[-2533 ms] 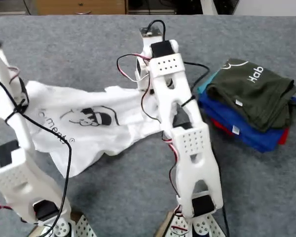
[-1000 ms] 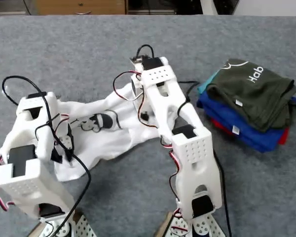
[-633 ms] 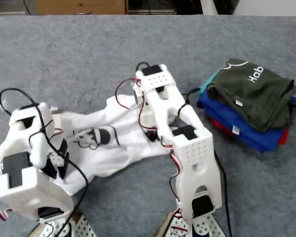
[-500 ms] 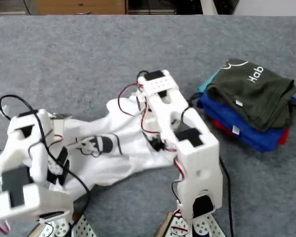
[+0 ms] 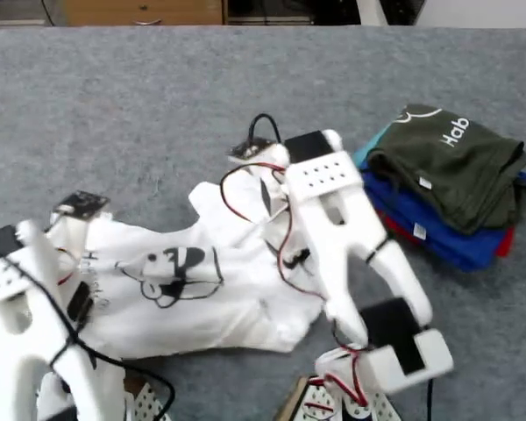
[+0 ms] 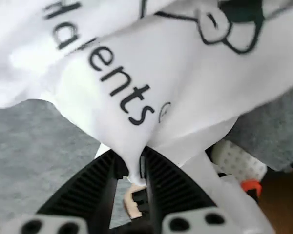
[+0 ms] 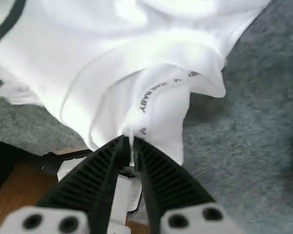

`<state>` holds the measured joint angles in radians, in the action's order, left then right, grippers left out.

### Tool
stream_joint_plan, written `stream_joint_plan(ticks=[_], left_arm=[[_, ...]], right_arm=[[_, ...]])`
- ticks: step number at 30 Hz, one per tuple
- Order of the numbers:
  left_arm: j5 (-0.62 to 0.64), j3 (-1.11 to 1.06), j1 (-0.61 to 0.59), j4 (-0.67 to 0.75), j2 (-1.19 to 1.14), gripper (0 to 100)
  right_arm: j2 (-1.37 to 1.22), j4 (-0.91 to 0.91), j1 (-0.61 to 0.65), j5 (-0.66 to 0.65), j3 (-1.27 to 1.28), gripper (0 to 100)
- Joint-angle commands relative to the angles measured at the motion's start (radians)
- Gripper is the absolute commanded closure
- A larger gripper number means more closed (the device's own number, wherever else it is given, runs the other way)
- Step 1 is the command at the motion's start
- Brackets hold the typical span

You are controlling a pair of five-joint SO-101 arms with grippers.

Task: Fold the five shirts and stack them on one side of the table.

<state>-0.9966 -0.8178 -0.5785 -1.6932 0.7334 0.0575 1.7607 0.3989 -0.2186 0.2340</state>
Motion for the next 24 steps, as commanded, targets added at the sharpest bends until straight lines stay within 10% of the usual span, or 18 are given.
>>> stream_joint_plan(ticks=[1, 7, 24], left_arm=[[-0.058, 0.100, -0.092, -0.021, 0.097, 98], [-0.114, 0.176, -0.198, -0.021, 0.113, 98], [-0.218, 0.284, -0.311, -0.020, 0.113, 98]], right_arm=[[0.104, 0.025, -0.013, -0.009, -0.071, 92.7], [0.159, 0.025, -0.008, -0.011, -0.122, 75.4], [-0.302, -0.040, 0.001, -0.002, -0.653, 75.3]])
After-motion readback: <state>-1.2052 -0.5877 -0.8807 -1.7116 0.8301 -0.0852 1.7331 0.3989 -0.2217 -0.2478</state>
